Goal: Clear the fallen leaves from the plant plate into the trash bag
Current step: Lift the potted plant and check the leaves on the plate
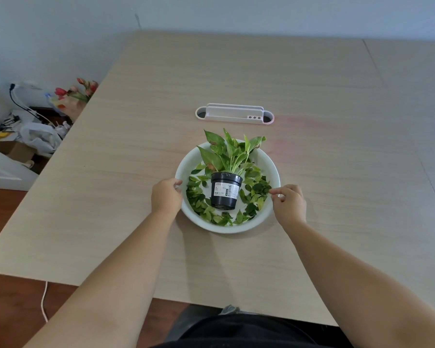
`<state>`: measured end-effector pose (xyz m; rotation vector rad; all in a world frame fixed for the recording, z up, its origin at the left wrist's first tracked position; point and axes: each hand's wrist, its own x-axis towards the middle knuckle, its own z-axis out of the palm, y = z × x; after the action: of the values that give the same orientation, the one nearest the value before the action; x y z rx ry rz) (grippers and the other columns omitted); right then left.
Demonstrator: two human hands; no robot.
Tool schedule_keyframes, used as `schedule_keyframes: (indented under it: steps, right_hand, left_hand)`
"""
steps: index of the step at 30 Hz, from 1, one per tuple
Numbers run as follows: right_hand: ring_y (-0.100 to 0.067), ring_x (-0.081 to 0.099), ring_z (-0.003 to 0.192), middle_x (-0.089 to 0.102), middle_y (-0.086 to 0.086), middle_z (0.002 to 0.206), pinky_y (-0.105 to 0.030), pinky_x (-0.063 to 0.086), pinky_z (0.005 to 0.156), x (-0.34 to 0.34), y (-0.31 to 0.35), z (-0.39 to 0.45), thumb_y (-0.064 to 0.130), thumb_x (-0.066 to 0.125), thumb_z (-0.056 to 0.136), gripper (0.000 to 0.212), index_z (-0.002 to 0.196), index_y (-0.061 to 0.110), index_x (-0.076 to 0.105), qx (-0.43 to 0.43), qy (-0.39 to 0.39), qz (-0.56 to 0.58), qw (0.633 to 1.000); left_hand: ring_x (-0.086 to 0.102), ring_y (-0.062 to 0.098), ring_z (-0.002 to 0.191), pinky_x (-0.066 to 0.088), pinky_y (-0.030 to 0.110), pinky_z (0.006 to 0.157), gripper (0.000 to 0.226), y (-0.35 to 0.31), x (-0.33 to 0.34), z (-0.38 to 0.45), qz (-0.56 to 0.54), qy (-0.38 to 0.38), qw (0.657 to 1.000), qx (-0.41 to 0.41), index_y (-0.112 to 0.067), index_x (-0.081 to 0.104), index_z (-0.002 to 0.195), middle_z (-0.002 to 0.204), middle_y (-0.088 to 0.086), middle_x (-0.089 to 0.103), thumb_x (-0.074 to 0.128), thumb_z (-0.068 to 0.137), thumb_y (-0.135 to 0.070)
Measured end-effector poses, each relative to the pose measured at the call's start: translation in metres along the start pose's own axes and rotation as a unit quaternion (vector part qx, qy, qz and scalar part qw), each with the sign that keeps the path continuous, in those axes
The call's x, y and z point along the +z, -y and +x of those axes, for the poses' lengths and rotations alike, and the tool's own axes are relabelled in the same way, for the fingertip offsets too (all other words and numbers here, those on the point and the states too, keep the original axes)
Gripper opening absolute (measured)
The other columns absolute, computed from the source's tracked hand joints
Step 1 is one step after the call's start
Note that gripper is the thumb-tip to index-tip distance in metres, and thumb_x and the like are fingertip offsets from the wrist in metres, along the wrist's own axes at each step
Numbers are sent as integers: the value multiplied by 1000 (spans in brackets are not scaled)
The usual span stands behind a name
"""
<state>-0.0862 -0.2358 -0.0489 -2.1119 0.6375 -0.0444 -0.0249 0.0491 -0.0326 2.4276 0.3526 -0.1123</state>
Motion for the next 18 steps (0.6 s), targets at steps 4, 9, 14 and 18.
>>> schedule_keyframes:
  steps: [4,9,14,18]
  right_hand:
    - [-13,55,85,53,3,114,-25,43,76,-2,5,-1,12,56,93,19,91,21,72,-1,-1,-11,1000]
    - [-21,37,123,44,2,133,-32,37,101,6,18,-6,13,53,90,28,108,24,70,-25,-30,-118,992]
    - [-15,56,96,58,3,111,-27,44,80,29,58,-7,24,46,95,31,123,26,58,30,73,20,997]
    - [-16,55,76,62,2,92,-32,46,76,48,81,0,34,40,95,31,111,23,64,174,177,166,954]
  left_hand:
    - [60,28,110,46,29,90,35,6,-3,1,0,9,1000,30,-10,66,121,124,13,64,49,92,-4]
    - [39,36,126,38,38,102,40,5,-3,2,108,40,991,75,-21,63,124,139,9,45,52,88,-7]
    - [49,21,123,34,24,99,41,-30,7,-3,2,142,984,107,-19,57,132,135,1,49,59,91,-22]
    - [59,17,116,45,39,104,46,-48,21,-4,-160,219,962,-18,-21,60,128,127,-6,62,54,88,-42]
